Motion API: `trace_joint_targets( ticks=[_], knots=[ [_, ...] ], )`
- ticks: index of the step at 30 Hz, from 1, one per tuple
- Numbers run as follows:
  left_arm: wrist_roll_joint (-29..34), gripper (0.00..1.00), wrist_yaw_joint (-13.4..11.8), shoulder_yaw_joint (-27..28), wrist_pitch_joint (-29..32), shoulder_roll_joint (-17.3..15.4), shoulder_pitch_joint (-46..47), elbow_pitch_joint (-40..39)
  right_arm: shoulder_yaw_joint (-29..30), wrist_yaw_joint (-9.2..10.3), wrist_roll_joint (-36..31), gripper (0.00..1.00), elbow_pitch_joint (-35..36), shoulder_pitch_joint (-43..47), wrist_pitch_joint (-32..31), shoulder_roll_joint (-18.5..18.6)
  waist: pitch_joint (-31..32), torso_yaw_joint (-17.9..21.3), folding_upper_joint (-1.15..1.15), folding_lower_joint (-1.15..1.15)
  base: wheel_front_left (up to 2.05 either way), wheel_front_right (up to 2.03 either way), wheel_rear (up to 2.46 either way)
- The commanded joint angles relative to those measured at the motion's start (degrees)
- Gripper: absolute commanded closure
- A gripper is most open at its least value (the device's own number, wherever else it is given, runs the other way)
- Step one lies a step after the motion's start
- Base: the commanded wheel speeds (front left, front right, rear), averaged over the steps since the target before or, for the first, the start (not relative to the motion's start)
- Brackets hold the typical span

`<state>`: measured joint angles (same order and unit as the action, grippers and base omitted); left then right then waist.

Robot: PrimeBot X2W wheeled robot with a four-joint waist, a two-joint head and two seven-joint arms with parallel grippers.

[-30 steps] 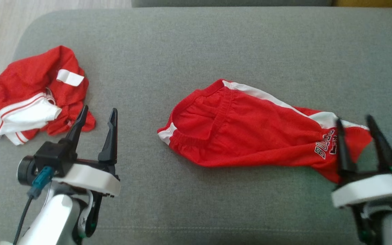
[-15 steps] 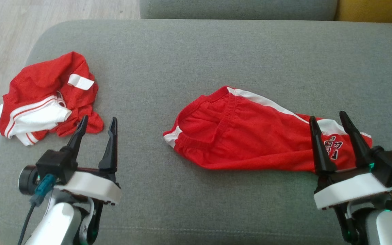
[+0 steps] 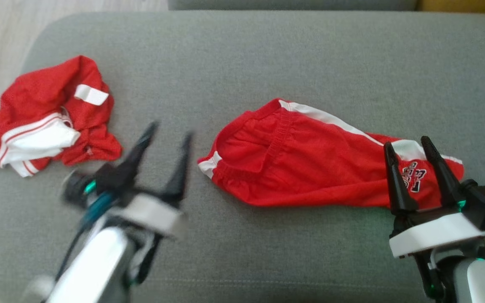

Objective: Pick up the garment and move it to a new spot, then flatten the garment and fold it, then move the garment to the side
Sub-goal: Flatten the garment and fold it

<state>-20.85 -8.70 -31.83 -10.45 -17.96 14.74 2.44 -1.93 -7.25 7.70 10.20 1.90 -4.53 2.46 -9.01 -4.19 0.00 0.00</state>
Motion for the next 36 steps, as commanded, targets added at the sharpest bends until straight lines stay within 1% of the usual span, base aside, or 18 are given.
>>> trace_joint_targets(
  ticks=[1, 6, 10, 12, 16, 21, 22, 23, 24, 28, 32, 33, 34, 36],
  knots=[
    [0.3, 0.0, 0.6, 1.4, 0.3, 0.1, 4.7, -1.4, -1.4, -0.24, 0.4, 0.0, 2.2, -1.9, 0.1, 0.4, -1.0, 0.6, 0.0, 0.0, 0.0, 0.0, 0.0],
    [-0.3, 0.0, 6.4, -4.6, 4.9, 5.1, 12.3, 4.4, -1.8, -0.24, 0.9, 0.0, 1.9, -3.0, 0.2, 0.4, -3.4, 3.1, 0.0, 0.0, 0.0, 0.0, 0.0],
    [-2.0, 0.0, 10.1, -7.2, 9.1, 8.3, 16.9, 12.0, -2.4, -0.24, 1.4, 0.0, 1.3, -3.8, 0.7, 0.4, -5.3, 5.4, 0.0, 0.0, 0.0, 0.0, 0.0],
    [-3.2, 0.0, 11.3, -7.6, 10.8, 9.4, 18.7, 16.4, -2.5, -0.24, 1.6, 0.0, 1.0, -4.1, 1.0, 0.4, -6.0, 6.3, 0.0, 0.0, 0.0, 0.0, 0.0],
    [-5.5, 0.0, 12.7, -7.0, 13.2, 10.8, 22.0, 24.7, -2.7, -0.24, 2.1, 0.0, 0.5, -4.5, 1.6, 0.4, -7.2, 7.7, 0.0, 0.0, 0.0, 0.0, 0.0],
    [-8.4, 0.0, 14.6, -7.8, 15.1, 12.2, 24.5, 31.4, -2.4, -0.24, 2.6, 0.0, 0.0, -4.6, 1.9, 0.4, -7.8, 8.4, 0.0, 0.0, 0.0, 0.0, 0.0],
    [-8.9, 0.13, 15.0, -8.2, 15.4, 12.4, 24.8, 32.2, -2.4, -0.24, 2.7, 0.0, -0.1, -4.6, 2.0, 0.4, -7.9, 8.5, 0.0, 0.0, 0.0, 0.0, 0.0],
    [-9.5, 0.65, 15.3, -8.6, 15.3, 12.6, 25.1, 32.8, -2.3, -0.24, 2.9, 0.0, -0.2, -4.7, 2.1, 0.4, -8.0, 8.6, 0.0, 0.0, 0.0, 0.0, 0.0],
    [-9.8, 1.0, 15.5, -9.0, 14.9, 12.7, 25.5, 33.2, -2.3, -0.24, 3.1, 0.0, -0.2, -4.7, 2.1, 0.4, -8.1, 8.6, 0.0, 0.0, 0.0, 0.0, 0.0],
    [-10.3, 1.0, 15.8, -8.9, 10.9, 12.3, 26.1, 34.1, -1.9, -0.24, 3.3, 0.0, -0.5, -4.7, 2.3, 0.4, -7.7, 8.4, 0.0, 0.0, 0.0, 0.0, 0.0],
    [-10.7, 1.0, 14.3, -7.4, 7.5, 10.7, 23.9, 34.1, -1.0, -0.24, 2.9, 0.0, -0.9, -4.1, 1.9, 0.4, -6.4, 7.6, 0.0, 0.0, 0.0, 0.0, 0.0],
    [-10.8, 1.0, 13.7, -7.0, 6.9, 10.2, 23.0, 33.9, -0.9, -0.24, 2.8, 0.0, -1.0, -3.9, 1.7, 0.4, -6.0, 7.3, 0.0, 0.0, 0.0, 0.0, 0.0],
    [-10.8, 1.0, 13.7, -7.0, 6.9, 10.2, 23.0, 33.9, -0.9, -0.24, 2.8, 0.0, -1.0, -3.9, 1.7, 0.4, -6.0, 7.3, 0.0, 0.0, 0.0, 0.0, 0.0],
    [-11.4, 1.0, 12.6, -6.2, 6.2, 9.2, 21.0, 33.4, -0.3, -0.24, 2.5, 0.0, -1.1, -3.5, 1.2, 0.4, -5.4, 6.5, 0.0, 0.0, 0.0, 0.0, 0.0]
  ],
)
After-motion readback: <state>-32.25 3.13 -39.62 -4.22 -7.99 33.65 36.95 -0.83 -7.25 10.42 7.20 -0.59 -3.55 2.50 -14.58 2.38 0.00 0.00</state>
